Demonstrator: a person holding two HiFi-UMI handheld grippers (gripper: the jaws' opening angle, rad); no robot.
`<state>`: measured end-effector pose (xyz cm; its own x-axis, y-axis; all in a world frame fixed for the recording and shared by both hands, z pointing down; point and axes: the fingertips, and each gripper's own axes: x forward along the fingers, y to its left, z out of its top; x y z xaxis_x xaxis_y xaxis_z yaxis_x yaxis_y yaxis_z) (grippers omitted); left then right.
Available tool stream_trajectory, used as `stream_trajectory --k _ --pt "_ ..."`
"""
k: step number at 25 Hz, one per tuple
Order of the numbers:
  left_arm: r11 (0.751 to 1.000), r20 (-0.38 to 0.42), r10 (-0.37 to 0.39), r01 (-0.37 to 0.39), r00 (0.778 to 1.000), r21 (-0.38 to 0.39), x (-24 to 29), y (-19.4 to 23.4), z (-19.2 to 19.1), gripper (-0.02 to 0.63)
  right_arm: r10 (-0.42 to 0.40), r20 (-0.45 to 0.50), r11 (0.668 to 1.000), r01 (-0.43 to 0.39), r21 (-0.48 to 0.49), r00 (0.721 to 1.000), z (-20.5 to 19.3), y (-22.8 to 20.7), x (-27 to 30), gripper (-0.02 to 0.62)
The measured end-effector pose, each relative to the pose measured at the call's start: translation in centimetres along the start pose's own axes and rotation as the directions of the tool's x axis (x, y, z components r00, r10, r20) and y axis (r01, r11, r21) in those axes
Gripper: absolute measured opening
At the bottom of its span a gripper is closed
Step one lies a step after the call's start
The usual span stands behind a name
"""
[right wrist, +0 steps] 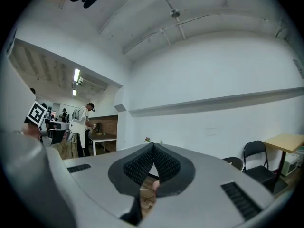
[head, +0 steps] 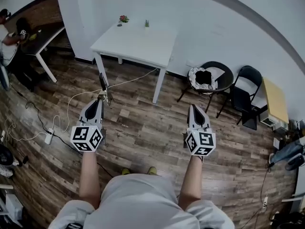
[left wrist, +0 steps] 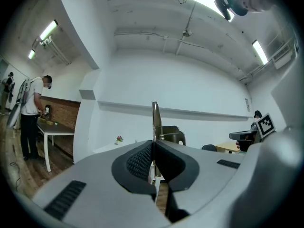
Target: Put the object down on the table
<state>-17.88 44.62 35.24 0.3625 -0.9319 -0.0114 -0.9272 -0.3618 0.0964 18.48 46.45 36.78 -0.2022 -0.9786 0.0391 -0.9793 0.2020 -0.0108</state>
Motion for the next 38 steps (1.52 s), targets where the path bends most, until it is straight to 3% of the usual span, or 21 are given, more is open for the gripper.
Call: stream_trajectory --k 23,30,38 --pt "0.998 -0.016 -0.057 0.057 0.998 -0.003 -1.6 6.6 -1.2 0.021 -0.018 -0.02 1.0 0.018 -0.018 1.0 -1.5 8.1 1.2 0.008" --pt "0.997 -0.014 -0.071 0.07 0.997 -0.034 -0.5 7.3 -1.8 0.021 -0.035 -0.043 0.999 0.035 -0.003 0.998 -2.3 8.6 1.6 0.007" --pt "0.997 -0.018 -0.07 0.07 0.997 -0.027 3.9 7.0 -2.3 0.021 0.009 -0.031 1.0 -0.009 -0.009 0.999 -2.1 7.1 6.4 0.006"
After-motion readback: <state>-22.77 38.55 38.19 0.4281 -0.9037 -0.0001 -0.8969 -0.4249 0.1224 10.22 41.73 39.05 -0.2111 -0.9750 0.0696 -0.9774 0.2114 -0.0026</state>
